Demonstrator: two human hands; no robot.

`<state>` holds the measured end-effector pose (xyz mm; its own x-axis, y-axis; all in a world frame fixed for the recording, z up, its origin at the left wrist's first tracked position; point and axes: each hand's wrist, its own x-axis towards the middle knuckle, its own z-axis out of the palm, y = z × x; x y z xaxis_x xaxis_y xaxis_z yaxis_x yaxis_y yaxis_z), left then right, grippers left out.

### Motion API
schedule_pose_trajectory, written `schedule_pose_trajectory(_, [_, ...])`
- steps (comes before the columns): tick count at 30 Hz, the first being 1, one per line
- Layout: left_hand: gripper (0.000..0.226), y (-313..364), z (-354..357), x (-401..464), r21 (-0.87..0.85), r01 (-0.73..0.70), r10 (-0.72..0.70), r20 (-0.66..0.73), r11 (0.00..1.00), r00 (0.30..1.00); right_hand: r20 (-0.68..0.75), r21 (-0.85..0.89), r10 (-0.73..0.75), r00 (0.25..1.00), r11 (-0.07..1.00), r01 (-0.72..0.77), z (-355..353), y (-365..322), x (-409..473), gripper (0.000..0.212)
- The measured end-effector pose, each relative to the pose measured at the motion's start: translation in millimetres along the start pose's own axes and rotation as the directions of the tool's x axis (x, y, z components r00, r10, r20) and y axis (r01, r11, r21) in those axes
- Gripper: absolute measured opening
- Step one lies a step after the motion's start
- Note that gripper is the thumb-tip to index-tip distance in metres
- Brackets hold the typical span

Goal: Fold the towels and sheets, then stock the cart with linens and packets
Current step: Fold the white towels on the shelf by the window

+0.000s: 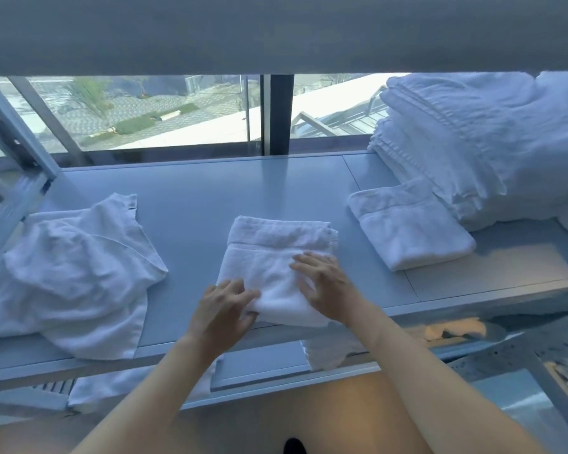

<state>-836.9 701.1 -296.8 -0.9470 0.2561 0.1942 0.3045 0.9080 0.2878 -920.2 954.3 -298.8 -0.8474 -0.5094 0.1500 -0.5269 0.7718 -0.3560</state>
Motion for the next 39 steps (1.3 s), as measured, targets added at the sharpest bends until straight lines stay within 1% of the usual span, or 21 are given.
schedule_pose_trajectory(2, [0.037,-1.0,2.8,-5.5,-0.007,0.002,-0.002,-0.004,1.0,1.0,0.071,0.039,-0.023,0.997,0.999,0.021,5.8,-18.2,-23.8,0.052])
schedule_pose_trajectory(4, [0.044,-8.6,4.6,-8.2,0.004,0.004,-0.004,-0.01,1.0,1.0,0.114,-0.029,-0.031,0.993,0.999,0.034,16.1,-34.5,-40.4,0.063])
schedule_pose_trajectory(6, [0.052,-20.2,4.0,-9.2,0.001,0.017,-0.017,-0.017,1.0,1.0,0.078,-0.114,0.025,0.997,0.993,-0.016,26.8,-41.7,-46.5,0.061])
schedule_pose_trajectory(9, [0.057,-35.5,2.8,-9.6,-0.016,0.022,-0.023,-0.019,1.0,1.0,-0.013,-0.133,0.202,0.979,0.97,-0.202,33.0,-43.3,-48.4,0.066])
schedule_pose_trajectory(11, [0.057,-42.8,2.1,-10.2,-0.01,-0.008,0.007,-0.04,1.0,0.999,-0.073,-0.16,0.244,0.967,0.954,-0.253,34.8,-42.6,-50.7,0.071])
schedule_pose_trajectory(13, [0.059,-50.8,1.8,-10.8,0.006,-0.033,0.034,-0.07,0.999,0.997,-0.1,-0.203,0.226,0.969,0.949,-0.242,35.7,-41.5,-52.0,0.075])
schedule_pose_trajectory(16, [0.06,-65.2,4.8,-16.8,-0.001,-0.034,0.033,-0.093,0.999,0.995,-0.081,-0.274,0.2,0.976,0.937,-0.215,34.7,-39.1,-52.7,0.077])
schedule_pose_trajectory(18, [0.059,-72.0,10.8,-26.3,-0.006,-0.038,0.038,-0.082,0.999,0.996,-0.067,-0.312,0.191,0.979,0.928,-0.202,35.2,-35.8,-52.5,0.08])
schedule_pose_trajectory(20, [0.06,-74.4,14.1,-34.8,-0.011,-0.045,0.045,-0.042,0.999,0.998,-0.026,-0.317,0.193,0.981,0.929,-0.192,35.0,-32.8,-51.4,0.084])
schedule_pose_trajectory(23, [0.06,-73.9,11.2,-39.4,-0.051,-0.015,0.017,0.027,0.999,1.0,0.056,-0.311,0.209,0.976,0.933,-0.182,29.1,-25.8,-46.8,0.088])
schedule_pose_trajectory(28, [0.062,-62.3,11.4,-42.0,-0.043,0.01,-0.008,0.058,0.999,0.998,0.141,-0.295,0.243,0.96,0.936,-0.193,15.5,-11.7,-32.0,0.093])
schedule_pose_trajectory(30, [0.064,-53.9,12.0,-36.1,-0.034,0.023,-0.021,0.051,0.999,0.998,0.168,-0.274,0.255,0.952,0.94,-0.204,8.7,-5.2,-25.7,0.093])
schedule_pose_trajectory(32, [0.067,-43.6,11.6,-25.9,-0.038,-0.005,0.007,0.054,0.999,0.999,0.17,-0.265,0.265,0.949,0.94,-0.215,0.2,5.2,-20.7,0.091])
schedule_pose_trajectory(35, [0.07,-27.5,16.9,-7.7,-0.066,-0.078,0.085,0.106,0.995,0.991,0.15,-0.282,0.265,0.952,0.935,-0.216,-14.1,28.0,-16.7,0.087])
schedule_pose_trajectory(37, [0.072,-18.8,25.3,3.9,-0.079,-0.074,0.085,0.137,0.994,0.987,0.133,-0.288,0.257,0.957,0.934,-0.211,-24.3,45.5,-14.6,0.086])
schedule_pose_trajectory(39, [0.073,-10.0,34.7,15.7,-0.099,-0.045,0.058,0.129,0.994,0.99,0.096,-0.299,0.262,0.96,0.928,-0.224,-36.9,67.0,-11.9,0.085])
